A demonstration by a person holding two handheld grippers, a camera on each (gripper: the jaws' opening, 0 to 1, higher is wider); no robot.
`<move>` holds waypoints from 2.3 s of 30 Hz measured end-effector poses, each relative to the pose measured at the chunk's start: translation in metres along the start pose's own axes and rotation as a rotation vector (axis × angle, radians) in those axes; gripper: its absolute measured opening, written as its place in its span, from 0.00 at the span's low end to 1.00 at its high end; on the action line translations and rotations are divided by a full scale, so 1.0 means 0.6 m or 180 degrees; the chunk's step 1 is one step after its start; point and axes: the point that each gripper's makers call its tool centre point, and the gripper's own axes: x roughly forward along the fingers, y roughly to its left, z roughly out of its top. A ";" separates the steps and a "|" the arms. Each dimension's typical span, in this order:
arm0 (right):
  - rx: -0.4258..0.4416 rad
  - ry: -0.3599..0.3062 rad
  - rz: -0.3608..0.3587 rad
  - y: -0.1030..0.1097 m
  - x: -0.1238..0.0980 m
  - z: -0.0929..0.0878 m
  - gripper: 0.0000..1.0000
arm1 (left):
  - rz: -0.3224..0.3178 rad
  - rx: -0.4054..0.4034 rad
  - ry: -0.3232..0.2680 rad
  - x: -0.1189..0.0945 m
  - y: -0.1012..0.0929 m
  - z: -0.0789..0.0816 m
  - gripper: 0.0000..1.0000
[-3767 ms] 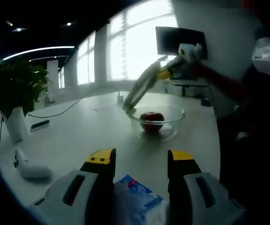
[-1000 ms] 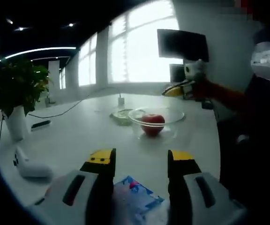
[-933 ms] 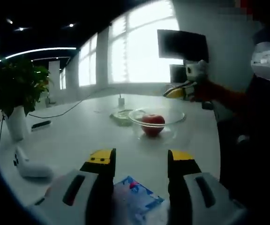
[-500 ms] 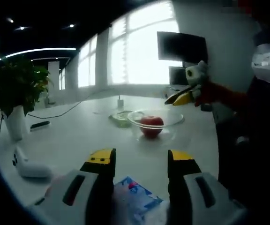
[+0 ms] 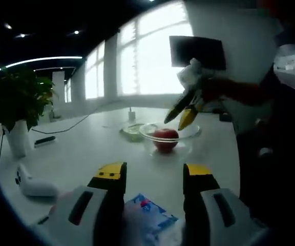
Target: Open container latches remove lid place lid upside down on tabletop take tomato from container place on tabletop
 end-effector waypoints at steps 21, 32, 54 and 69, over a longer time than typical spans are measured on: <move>-0.0234 0.0733 0.0064 -0.003 0.075 -0.037 0.54 | -0.0056 0.0031 0.0138 0.007 -0.009 -0.009 0.37; -0.0219 0.0844 0.0061 -0.006 0.103 -0.045 0.52 | -0.0082 0.0044 0.0148 0.007 -0.012 -0.011 0.37; -0.0520 0.0777 -0.0243 0.002 0.068 -0.039 0.48 | -0.0057 0.0065 0.0177 0.007 -0.010 -0.013 0.37; -0.0480 0.0469 -0.0280 -0.009 -0.023 0.011 0.47 | -0.0063 0.0056 0.0179 0.007 -0.010 -0.014 0.37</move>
